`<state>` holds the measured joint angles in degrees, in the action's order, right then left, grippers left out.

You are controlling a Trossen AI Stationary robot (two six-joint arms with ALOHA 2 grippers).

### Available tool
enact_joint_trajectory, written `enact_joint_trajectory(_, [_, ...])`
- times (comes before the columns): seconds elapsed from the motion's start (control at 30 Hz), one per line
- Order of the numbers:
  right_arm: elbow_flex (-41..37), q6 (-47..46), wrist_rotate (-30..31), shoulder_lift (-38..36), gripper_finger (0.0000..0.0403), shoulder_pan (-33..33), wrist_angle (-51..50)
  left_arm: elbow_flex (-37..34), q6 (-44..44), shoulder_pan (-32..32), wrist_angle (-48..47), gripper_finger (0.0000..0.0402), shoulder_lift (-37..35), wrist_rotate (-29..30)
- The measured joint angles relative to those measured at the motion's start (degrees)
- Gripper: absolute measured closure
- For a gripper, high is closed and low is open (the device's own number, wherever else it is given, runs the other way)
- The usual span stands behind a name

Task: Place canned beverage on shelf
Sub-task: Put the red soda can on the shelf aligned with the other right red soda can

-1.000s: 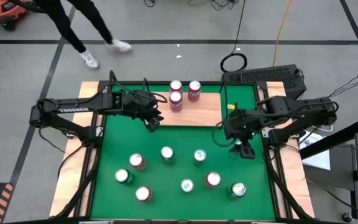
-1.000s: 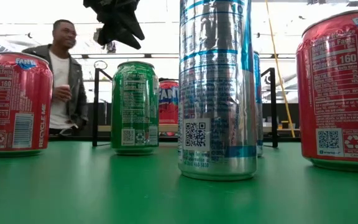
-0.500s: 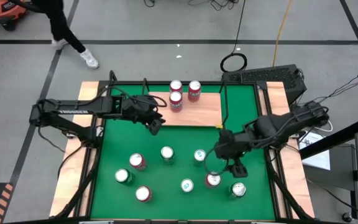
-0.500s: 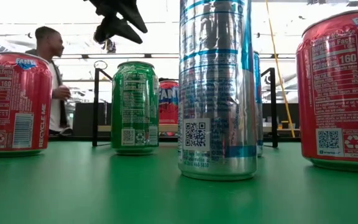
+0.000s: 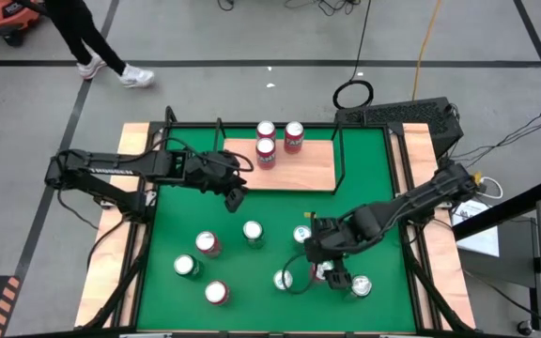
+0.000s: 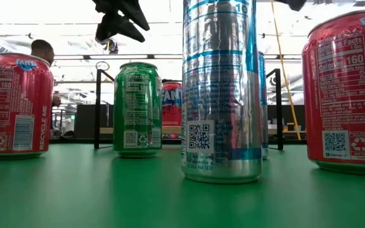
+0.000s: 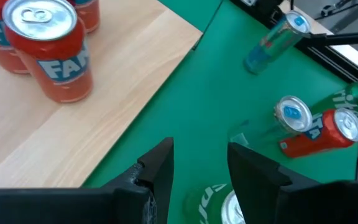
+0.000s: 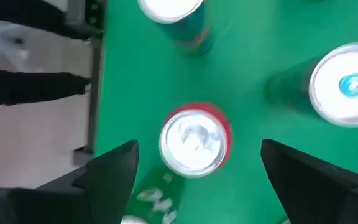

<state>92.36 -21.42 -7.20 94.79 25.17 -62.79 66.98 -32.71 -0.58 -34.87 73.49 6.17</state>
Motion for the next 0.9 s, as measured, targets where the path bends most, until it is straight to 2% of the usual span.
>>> enact_joint_trajectory(0.33, [0.0, -8.5, 1.4, 5.5, 0.0007, 0.4, 0.9, 0.0, 0.0, 2.1, -0.1, 0.0252, 0.0, -1.5])
enact_joint_trajectory(0.57, [0.0, -13.3, 1.2, 8.2, 0.0006, 0.6, 0.7, 0.0, 0.3, 3.0, -0.2, 0.0252, 0.0, -2.7])
enact_joint_trajectory(0.9, [0.0, -15.2, 1.2, 12.8, 0.0007, 1.2, -0.3, 0.0, 1.4, 3.3, -0.2, 0.0252, 0.0, -3.0])
